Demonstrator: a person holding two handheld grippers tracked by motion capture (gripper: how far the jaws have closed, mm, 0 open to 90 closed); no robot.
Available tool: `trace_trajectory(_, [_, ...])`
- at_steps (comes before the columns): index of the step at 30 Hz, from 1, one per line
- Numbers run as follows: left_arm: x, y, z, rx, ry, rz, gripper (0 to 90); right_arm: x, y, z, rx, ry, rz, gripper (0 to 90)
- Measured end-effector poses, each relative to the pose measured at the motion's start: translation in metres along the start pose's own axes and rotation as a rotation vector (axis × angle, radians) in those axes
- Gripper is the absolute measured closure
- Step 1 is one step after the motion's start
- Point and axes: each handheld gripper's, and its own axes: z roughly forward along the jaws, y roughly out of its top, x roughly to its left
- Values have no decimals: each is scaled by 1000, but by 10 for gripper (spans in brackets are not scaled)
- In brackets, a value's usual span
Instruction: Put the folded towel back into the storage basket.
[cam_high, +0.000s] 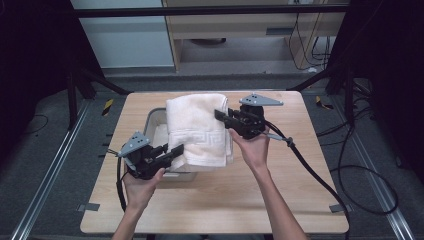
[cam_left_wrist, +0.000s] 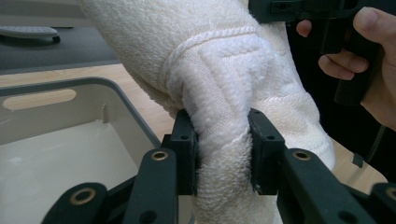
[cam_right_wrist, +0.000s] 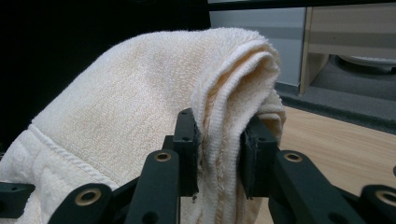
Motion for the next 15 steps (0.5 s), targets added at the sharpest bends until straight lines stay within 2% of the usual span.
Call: trace_trajectory(15, [22, 2, -14, -8, 67, -22, 670, 14, 4, 28, -6, 16, -5, 715])
